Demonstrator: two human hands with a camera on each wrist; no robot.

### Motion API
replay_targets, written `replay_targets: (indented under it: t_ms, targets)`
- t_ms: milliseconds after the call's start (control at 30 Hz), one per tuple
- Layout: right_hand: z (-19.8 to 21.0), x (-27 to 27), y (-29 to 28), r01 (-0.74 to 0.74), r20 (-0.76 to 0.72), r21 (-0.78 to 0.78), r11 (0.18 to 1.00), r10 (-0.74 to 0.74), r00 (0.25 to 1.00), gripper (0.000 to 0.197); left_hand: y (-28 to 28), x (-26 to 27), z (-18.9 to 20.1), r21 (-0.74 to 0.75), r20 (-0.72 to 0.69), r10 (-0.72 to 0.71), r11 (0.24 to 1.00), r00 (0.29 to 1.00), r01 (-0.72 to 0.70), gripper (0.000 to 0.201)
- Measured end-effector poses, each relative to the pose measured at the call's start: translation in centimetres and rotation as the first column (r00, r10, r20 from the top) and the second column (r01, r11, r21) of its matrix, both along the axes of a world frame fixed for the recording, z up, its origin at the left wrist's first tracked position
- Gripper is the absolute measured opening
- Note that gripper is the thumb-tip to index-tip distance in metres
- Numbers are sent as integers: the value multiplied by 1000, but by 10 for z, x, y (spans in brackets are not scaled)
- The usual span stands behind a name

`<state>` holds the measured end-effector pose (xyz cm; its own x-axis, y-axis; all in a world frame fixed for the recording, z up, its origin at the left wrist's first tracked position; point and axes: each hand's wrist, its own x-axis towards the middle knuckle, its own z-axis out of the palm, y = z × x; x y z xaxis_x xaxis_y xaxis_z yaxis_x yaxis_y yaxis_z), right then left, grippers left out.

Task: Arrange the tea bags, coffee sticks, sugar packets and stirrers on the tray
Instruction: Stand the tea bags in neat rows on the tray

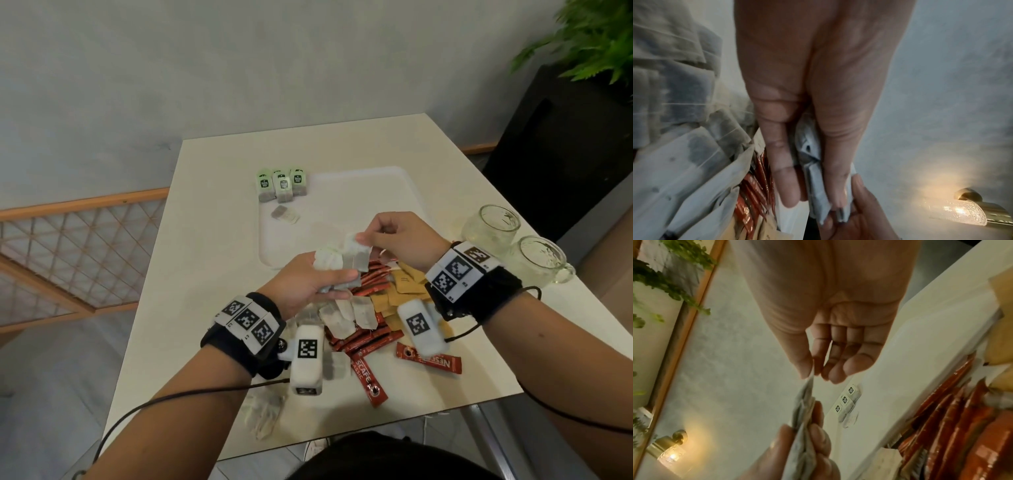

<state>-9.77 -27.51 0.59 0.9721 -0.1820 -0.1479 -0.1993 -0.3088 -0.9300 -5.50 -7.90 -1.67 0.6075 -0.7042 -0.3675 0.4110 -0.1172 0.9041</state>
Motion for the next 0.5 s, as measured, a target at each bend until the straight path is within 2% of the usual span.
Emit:
replay_targets:
  t_ms: [100,167,233,300,367,467,500]
  targets:
    - [0,11,0,102,30,59,993,-104,994,23,3,9,-7,32,17,132,991,991,-132,36]
    - [-4,21,0,158,54,-24,987,-157,986,24,2,17,-10,79,85,300,949,950,-307,32]
    - [-7,30,3,160,43,-141,977,-155,987,22,-3,25,-11,90,182,395,905,901,-415,27]
    - [-8,39,11,132,18,-217,967,-131,991,20,-9,31,-10,81,281,395,898,875,-431,18]
    - [-7,48,19,115,8,-222,968,-117,993,19,-14,34,-7,81,365,361,906,858,-415,7]
    - [-10,63,26,134,11,-119,984,-134,991,22,-20,39,-5,83,402,332,915,853,-395,5]
    - [-10,68,28,143,12,-78,987,-142,990,24,-21,42,-6,82,407,331,915,851,-395,10]
